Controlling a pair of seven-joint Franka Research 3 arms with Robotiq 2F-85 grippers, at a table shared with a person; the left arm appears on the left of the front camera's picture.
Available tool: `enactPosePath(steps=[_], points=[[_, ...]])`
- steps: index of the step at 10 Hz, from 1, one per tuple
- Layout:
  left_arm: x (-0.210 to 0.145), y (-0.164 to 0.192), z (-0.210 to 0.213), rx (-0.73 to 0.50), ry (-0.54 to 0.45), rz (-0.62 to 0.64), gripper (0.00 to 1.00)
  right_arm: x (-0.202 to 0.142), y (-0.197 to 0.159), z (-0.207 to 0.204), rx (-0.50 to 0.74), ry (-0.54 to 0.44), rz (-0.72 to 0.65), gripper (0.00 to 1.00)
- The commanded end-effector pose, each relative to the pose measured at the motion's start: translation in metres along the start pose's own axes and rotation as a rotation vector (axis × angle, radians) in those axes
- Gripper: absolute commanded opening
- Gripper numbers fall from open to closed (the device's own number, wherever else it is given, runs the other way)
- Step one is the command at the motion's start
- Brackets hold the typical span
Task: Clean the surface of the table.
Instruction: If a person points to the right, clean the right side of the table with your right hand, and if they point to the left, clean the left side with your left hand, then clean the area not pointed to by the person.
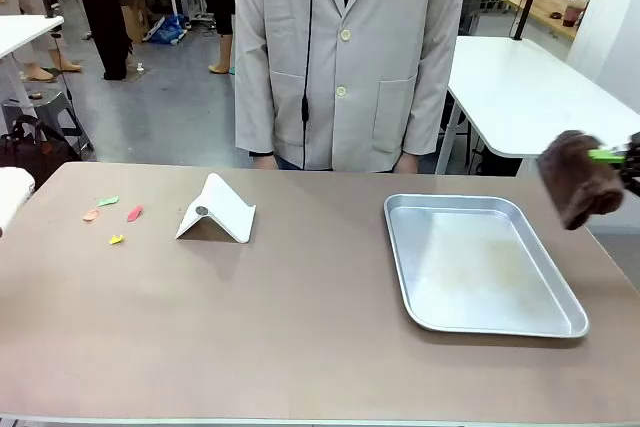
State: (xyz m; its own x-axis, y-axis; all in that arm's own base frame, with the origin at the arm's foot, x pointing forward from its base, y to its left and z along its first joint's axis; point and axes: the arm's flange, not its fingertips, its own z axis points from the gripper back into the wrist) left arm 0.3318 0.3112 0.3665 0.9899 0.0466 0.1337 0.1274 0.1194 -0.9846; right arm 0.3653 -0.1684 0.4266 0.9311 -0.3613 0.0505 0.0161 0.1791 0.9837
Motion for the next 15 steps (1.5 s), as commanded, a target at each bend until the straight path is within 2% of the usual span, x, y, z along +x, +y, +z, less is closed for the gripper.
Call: enactPosePath(steps=[1, 4, 5, 6, 15], points=[[-0.004, -0.001, -0.002, -0.003, 0.010, -0.008, 0.11, -0.014, -0.008, 0.024, 0.042, -0.116, -0.005, 0.00], [-0.004, -0.001, -0.002, -0.003, 0.010, -0.008, 0.11, -0.024, -0.027, 0.044, 0.080, -0.204, -0.023, 0.00], [-0.004, -0.001, -0.002, -0.003, 0.010, -0.008, 0.11, -0.021, -0.027, 0.037, 0.017, -0.208, -0.037, 0.00], [-0.004, -0.001, -0.002, -0.003, 0.010, -0.008, 0.11, -0.024, -0.025, 0.056, 0.047, -0.170, -0.056, 0.00], [-0.004, -0.001, -0.002, -0.003, 0.010, -0.008, 0.11, -0.024, -0.025, 0.056, 0.047, -0.170, -0.056, 0.00]])
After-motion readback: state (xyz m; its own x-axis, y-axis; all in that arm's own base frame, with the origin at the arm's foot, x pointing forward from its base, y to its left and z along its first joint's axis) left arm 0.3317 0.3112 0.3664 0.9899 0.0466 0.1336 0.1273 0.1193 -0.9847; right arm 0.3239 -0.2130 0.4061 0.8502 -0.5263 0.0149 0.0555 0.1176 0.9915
